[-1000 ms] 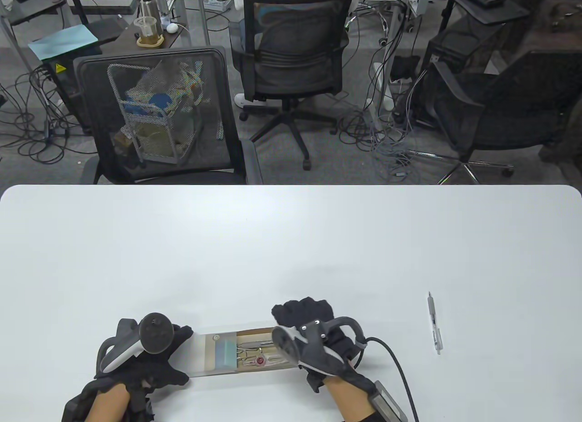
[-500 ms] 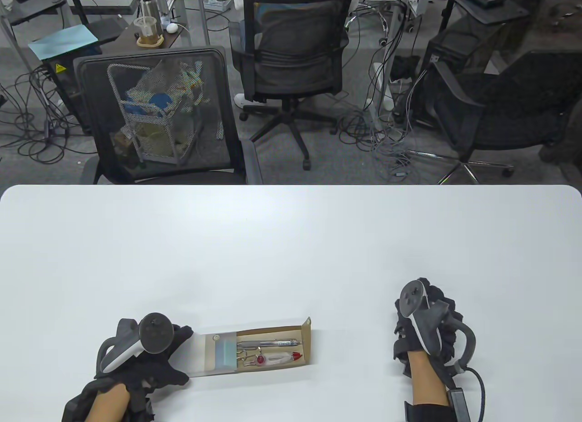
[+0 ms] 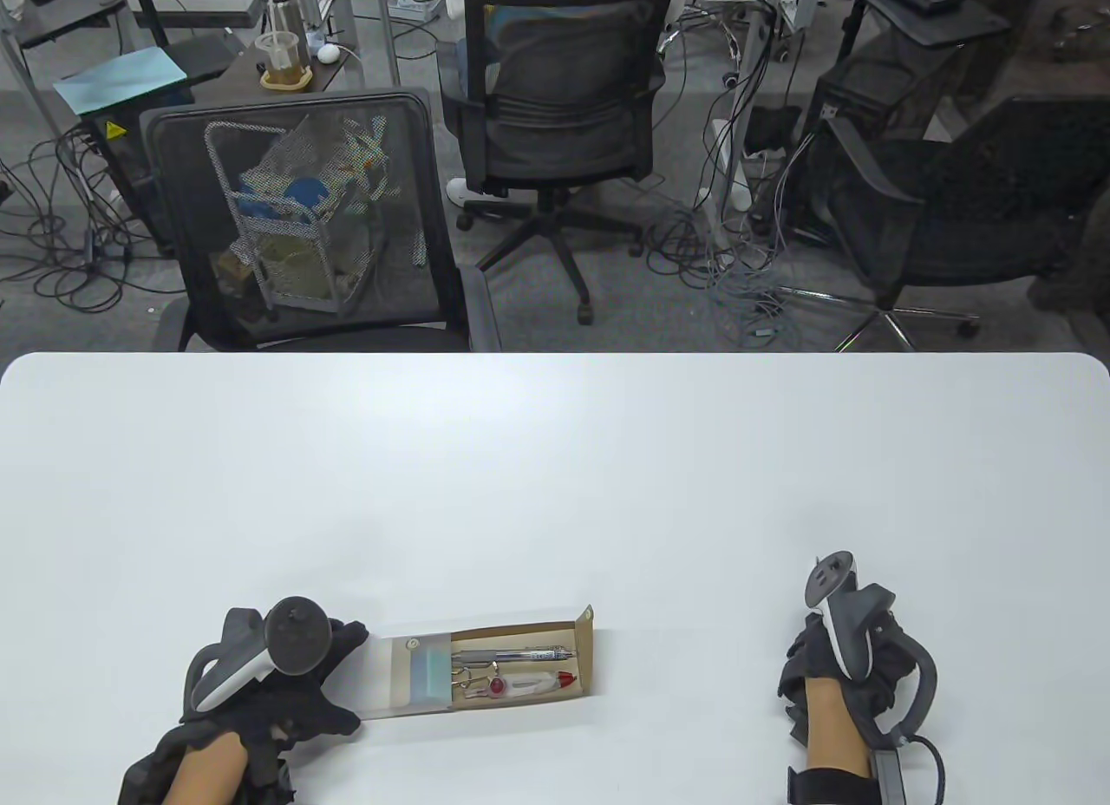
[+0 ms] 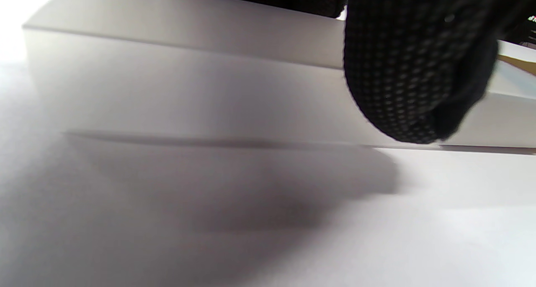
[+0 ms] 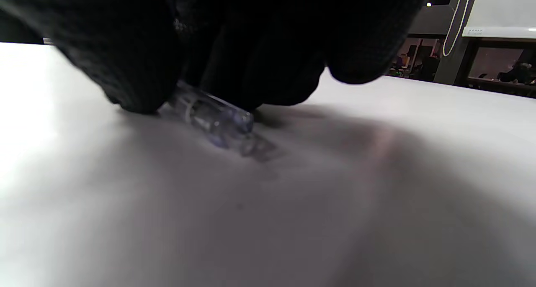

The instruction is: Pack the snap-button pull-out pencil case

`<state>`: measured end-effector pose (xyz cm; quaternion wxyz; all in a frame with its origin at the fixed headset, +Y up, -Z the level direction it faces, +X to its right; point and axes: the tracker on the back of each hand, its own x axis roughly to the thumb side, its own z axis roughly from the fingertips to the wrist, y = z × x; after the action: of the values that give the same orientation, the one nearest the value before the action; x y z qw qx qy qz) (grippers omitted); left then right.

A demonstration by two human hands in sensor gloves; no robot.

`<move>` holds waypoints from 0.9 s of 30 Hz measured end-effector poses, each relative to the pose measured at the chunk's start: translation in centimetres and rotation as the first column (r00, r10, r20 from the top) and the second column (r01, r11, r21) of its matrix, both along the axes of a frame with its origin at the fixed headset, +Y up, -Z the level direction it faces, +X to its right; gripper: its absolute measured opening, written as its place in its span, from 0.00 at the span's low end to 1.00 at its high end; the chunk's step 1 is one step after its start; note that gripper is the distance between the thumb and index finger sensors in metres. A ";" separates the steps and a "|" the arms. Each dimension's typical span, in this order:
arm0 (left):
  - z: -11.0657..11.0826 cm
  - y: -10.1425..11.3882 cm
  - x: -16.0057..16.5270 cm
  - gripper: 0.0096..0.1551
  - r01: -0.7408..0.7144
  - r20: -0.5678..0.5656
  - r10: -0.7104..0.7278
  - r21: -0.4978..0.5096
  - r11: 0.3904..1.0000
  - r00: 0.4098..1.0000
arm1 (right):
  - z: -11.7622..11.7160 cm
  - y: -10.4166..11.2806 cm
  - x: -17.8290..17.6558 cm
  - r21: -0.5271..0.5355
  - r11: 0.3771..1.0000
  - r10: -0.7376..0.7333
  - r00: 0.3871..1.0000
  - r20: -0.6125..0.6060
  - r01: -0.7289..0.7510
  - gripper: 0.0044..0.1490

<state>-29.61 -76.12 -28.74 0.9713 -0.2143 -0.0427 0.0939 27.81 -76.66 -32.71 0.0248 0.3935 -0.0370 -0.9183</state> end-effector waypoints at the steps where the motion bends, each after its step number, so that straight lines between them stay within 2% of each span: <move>1: 0.0 0.0 0.0 0.60 0.000 0.000 0.000 0.000 1.000 1.000 | 0.0 0.0 0.0 0.001 1.000 0.001 1.000 -0.001 -0.001 0.30; 8: 0.0 0.0 0.0 0.60 -0.003 0.000 0.003 -0.002 1.000 1.000 | 0.1 0.0 0.1 0.023 1.000 -0.004 1.000 -0.020 0.005 0.29; 12: 0.0 0.0 0.0 0.60 -0.004 0.001 0.004 -0.002 1.000 1.000 | 0.2 0.5 -0.8 0.056 0.997 0.059 0.994 -0.091 -0.054 0.29; 17: 0.0 0.0 0.0 0.60 -0.003 0.001 0.003 -0.002 1.000 1.000 | 0.4 3.6 -4.8 0.216 0.973 0.132 0.960 -0.248 -0.078 0.29; 19: 0.0 -0.1 0.0 0.60 -0.005 0.000 0.005 -0.003 1.000 1.000 | 0.6 5.2 -7.0 0.286 0.955 0.175 0.923 -0.342 -0.075 0.29; 22: 0.0 -0.1 0.0 0.60 -0.005 0.000 0.005 -0.003 1.000 1.000 | 1.4 7.6 -11.6 0.382 0.920 0.288 0.819 -0.497 -0.091 0.29; 24: 0.0 -0.1 0.0 0.60 -0.002 0.003 0.002 0.000 1.000 1.000 | 2.1 8.8 -14.6 0.430 0.896 0.368 0.723 -0.585 -0.107 0.29; 26: 0.0 -0.1 0.0 0.60 -0.001 0.003 0.001 0.000 1.000 1.000 | 3.3 9.8 -18.4 0.476 0.872 0.444 0.593 -0.672 -0.115 0.29; 27: 0.0 -0.1 0.0 0.60 -0.001 0.004 0.001 0.000 1.000 1.000 | 3.6 9.9 -19.6 0.483 0.867 0.463 0.555 -0.691 -0.122 0.29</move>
<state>-29.66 -76.20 -28.76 0.9712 -0.2145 -0.0445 0.0940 8.21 -66.74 -29.08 0.1175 -0.0547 0.2241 -0.9659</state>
